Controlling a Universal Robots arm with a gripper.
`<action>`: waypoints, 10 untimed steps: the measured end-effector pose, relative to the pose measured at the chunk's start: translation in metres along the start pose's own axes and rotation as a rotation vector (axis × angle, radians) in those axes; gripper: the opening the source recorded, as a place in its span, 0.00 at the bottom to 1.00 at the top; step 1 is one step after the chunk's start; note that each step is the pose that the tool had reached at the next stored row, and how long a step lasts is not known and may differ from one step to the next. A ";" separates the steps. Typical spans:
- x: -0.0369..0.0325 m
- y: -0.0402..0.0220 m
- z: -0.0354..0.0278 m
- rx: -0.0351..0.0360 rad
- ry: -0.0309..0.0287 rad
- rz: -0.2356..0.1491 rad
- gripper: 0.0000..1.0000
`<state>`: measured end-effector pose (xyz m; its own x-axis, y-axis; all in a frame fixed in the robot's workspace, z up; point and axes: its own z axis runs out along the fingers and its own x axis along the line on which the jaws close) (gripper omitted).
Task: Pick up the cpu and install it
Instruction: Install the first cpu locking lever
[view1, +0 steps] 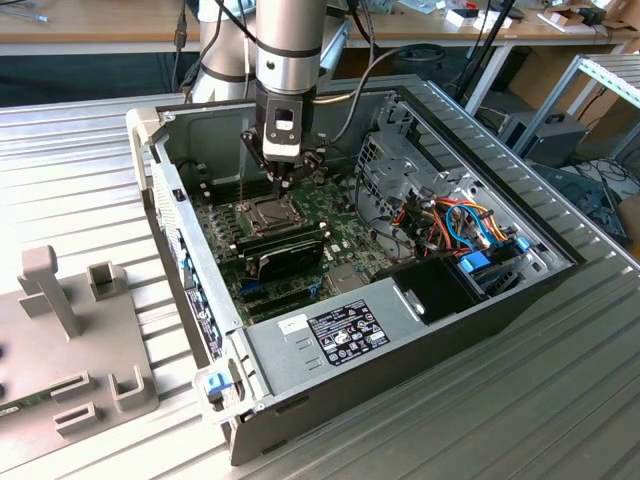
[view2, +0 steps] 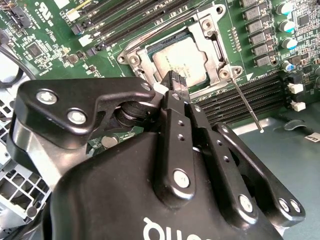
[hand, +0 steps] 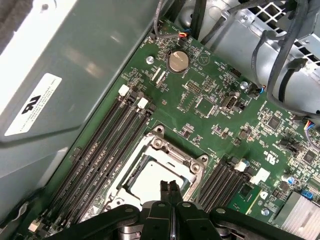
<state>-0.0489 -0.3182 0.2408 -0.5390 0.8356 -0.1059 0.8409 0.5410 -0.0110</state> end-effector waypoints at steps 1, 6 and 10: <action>0.0000 0.0000 0.0000 0.0000 0.0000 0.000 0.11; 0.0000 0.0000 0.0000 -0.0001 0.0000 -0.001 0.11; 0.0000 0.0000 0.0000 -0.0006 0.0000 -0.005 0.11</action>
<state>-0.0489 -0.3181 0.2408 -0.5434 0.8328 -0.1058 0.8381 0.5454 -0.0110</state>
